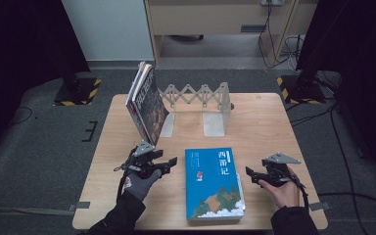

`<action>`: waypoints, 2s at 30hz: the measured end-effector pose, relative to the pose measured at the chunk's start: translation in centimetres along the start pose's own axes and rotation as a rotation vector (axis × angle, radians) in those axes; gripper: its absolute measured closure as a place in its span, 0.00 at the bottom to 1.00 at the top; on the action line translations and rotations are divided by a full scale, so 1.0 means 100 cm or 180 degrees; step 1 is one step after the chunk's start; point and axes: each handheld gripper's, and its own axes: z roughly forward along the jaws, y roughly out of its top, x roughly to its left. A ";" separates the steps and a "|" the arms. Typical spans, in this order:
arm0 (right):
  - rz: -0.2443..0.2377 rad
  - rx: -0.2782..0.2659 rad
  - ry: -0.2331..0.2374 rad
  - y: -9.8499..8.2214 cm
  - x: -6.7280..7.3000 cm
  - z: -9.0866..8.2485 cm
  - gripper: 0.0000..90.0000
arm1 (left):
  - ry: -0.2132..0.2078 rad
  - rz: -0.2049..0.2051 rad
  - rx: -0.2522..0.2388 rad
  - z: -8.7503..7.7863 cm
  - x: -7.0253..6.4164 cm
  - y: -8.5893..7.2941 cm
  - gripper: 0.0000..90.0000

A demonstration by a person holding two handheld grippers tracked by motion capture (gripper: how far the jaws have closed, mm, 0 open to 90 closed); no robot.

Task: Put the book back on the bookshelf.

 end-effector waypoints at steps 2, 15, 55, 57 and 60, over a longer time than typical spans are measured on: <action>-0.0010 0.0008 0.0055 0.001 0.006 0.001 0.26 | -0.0026 -0.0002 0.0041 0.006 0.001 -0.002 0.28; -0.0115 0.0105 0.0325 0.004 0.032 0.010 0.26 | -0.0096 0.0336 0.0358 0.032 0.003 -0.017 0.48; 0.0303 0.0253 0.0798 -0.004 0.051 0.030 0.25 | -0.0733 -0.0479 0.0223 0.097 -0.004 -0.036 0.05; 0.0334 0.0255 0.0820 -0.004 0.050 0.031 0.25 | -0.0749 -0.0464 0.0233 0.097 -0.003 -0.035 0.04; 0.0355 0.0261 0.0838 -0.004 0.050 0.031 0.25 | -0.0756 -0.0438 0.0248 0.098 -0.004 -0.035 0.03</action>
